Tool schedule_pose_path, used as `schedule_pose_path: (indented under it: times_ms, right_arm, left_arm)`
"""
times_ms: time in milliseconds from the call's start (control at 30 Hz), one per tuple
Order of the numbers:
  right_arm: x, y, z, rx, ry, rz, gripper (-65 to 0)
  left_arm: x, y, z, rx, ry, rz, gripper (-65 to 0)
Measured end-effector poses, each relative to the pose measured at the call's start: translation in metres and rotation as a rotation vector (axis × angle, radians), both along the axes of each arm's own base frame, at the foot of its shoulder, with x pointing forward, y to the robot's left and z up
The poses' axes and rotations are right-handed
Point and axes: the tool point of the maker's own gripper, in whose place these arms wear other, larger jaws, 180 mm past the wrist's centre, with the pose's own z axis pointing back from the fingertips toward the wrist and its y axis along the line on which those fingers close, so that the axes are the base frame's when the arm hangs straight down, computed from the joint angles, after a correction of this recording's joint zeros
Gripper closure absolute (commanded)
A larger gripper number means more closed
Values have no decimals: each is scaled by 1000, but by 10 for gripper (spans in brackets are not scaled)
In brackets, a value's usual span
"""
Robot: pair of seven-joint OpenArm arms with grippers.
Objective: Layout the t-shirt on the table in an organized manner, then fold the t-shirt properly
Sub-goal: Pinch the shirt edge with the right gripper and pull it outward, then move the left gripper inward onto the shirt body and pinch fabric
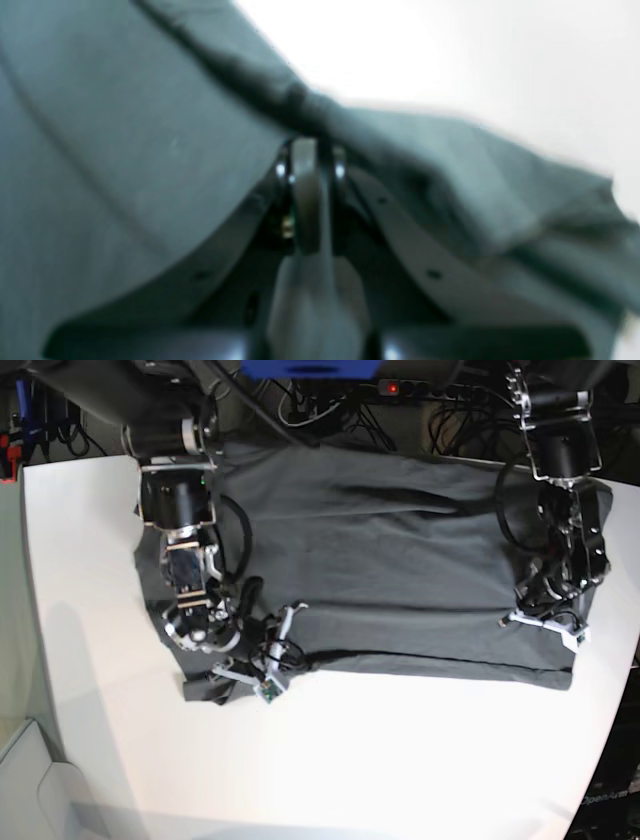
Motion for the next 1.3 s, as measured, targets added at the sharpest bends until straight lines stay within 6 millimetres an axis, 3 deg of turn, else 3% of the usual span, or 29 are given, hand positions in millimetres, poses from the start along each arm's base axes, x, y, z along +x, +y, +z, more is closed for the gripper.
schedule_pose_path:
  times_ms: [133,233,300,367,433,500,633,767,867,933,1000,1033,1133,1300]
  right_arm:
    - [21,12,-4,80,16,-5,-30]
    - [60,4,13,125,-95,-139,-30]
    - [88,-20,35,112,-243,-284,-30]
    - [109,-58,55,33,-380,-435,-30]
    - [116,-100,67,-56,-470,-595,-30]
    - [113,-111,61,-78,-455,-605,-29]
    - [91,-88,40,-5,-401,-486,-27]
    - [43,-78,17,-15,-306,-382,-27]
    - [19,-66,42,-1,-339,-310,-27]
    - [7,-45,57,19,-332,-243,-27]
    - [-16,-16,66,49,-308,-154,-27]
    - [-28,-4,65,55,-282,-111,-27]
    - [-70,14,35,16,-141,-27,-26]
    - [-85,16,26,3,-111,-28,-29]
  left_arm:
    - [0,0,0,0,0,0,-1]
    - [0,0,0,-1,2,-1,-1]
    - [-1,0,0,-1,3,-1,-1]
    - [-1,0,-1,-2,4,-1,-1]
    - [-1,0,0,-2,3,-1,-1]
    - [-1,0,0,-2,2,2,-1]
    - [-6,-6,9,-9,34,-20,-1]
    - [-11,-18,27,-4,40,-56,-1]
    - [7,-25,58,14,-50,-83,-1]
    - [17,-26,76,29,-108,-91,-1]
    - [19,-26,82,37,-121,-94,-1]
    - [18,-27,81,36,-116,-95,-1]
    - [17,-19,68,40,-76,-74,-1]
    - [18,-19,38,-12,-7,-50,-1]
